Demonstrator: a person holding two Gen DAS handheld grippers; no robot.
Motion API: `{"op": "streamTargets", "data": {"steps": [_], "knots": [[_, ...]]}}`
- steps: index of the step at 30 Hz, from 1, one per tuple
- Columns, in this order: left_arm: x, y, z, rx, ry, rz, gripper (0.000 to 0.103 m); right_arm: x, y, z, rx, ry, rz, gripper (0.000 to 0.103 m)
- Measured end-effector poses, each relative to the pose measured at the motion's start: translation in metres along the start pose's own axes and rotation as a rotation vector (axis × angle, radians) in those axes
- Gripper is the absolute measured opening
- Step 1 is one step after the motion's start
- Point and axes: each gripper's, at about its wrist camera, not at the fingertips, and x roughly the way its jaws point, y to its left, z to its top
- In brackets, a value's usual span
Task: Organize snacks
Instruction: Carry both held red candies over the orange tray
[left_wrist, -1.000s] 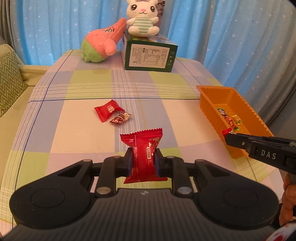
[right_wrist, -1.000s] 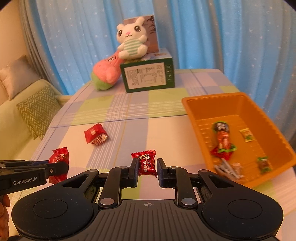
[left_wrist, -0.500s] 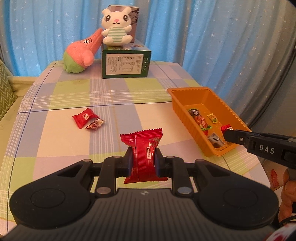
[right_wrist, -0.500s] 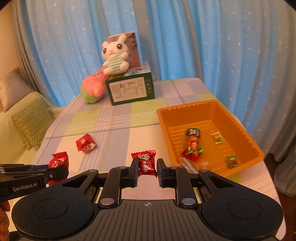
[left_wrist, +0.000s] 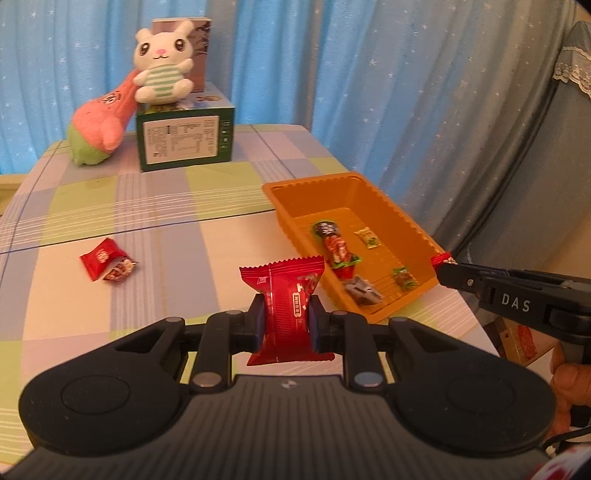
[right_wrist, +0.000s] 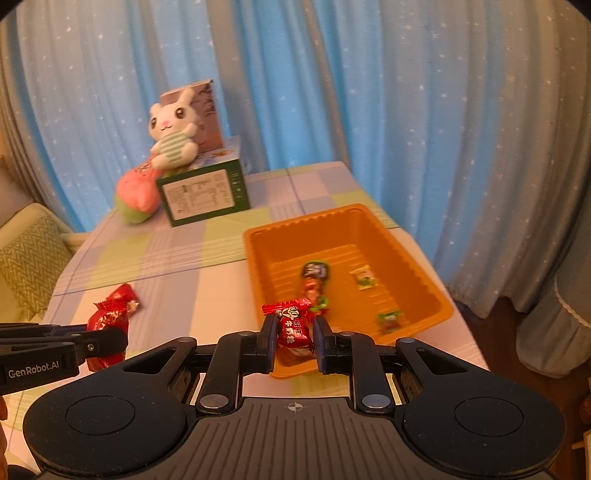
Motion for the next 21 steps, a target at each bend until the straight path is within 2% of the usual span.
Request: {"op": "streamTargets", "data": {"steps": [11,21], "knots": [[0.023,-0.039,0.014,0.034,0.020,-0.065,0.021,-0.002,-0.036,0.002,0.037,-0.002,-0.040,0.021],[0.055,-0.066,0.030,0.076,0.036,-0.099,0.021,0.013,-0.062,0.008,0.053,0.001,-0.060,0.021]]}}
